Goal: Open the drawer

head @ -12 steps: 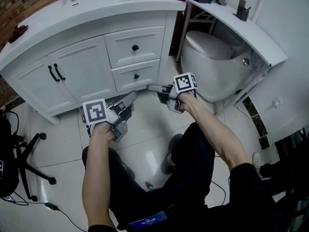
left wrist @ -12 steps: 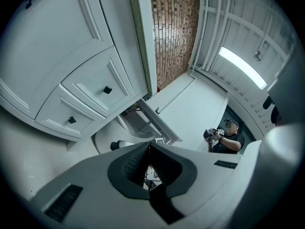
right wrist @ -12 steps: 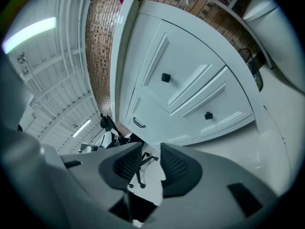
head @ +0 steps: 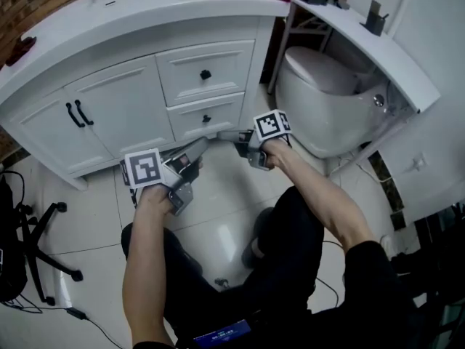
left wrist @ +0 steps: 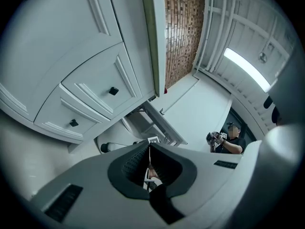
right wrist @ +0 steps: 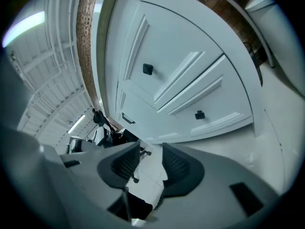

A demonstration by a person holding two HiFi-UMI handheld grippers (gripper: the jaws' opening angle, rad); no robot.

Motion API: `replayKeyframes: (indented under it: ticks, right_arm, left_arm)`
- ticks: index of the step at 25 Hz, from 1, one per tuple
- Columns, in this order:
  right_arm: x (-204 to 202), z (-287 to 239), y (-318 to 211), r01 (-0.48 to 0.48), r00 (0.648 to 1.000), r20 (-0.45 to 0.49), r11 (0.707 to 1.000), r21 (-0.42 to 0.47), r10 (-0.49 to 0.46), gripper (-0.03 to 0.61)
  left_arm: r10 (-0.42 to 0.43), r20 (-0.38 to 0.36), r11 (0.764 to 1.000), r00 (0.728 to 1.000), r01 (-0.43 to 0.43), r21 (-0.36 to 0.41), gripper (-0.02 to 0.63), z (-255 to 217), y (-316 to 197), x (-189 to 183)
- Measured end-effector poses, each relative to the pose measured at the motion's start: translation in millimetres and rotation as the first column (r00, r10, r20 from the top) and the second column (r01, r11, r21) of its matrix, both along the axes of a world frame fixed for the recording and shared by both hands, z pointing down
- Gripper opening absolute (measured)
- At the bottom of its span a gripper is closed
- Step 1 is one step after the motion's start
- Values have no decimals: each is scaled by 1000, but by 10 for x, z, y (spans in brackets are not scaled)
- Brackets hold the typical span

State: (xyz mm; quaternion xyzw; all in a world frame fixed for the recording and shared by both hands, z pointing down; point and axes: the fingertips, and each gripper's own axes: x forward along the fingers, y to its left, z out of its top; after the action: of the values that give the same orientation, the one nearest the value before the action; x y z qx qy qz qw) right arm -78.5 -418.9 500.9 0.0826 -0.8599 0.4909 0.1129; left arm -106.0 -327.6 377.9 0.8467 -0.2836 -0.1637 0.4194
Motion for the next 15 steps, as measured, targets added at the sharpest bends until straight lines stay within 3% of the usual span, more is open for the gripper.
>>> replayKeyframes:
  ticks: [5,15]
  right_arm:
    - [-85,66,-144,9,1000,-22,1000,6,-8,183]
    - [-210,523,-645,6,986,-164,1000,11,-4,183]
  left_arm:
    - [-9,-12,1000,1000,9,-27,-9,89,-121,-53]
    - [-40,-2,999,999,40,-31,-9,163,-361,-206]
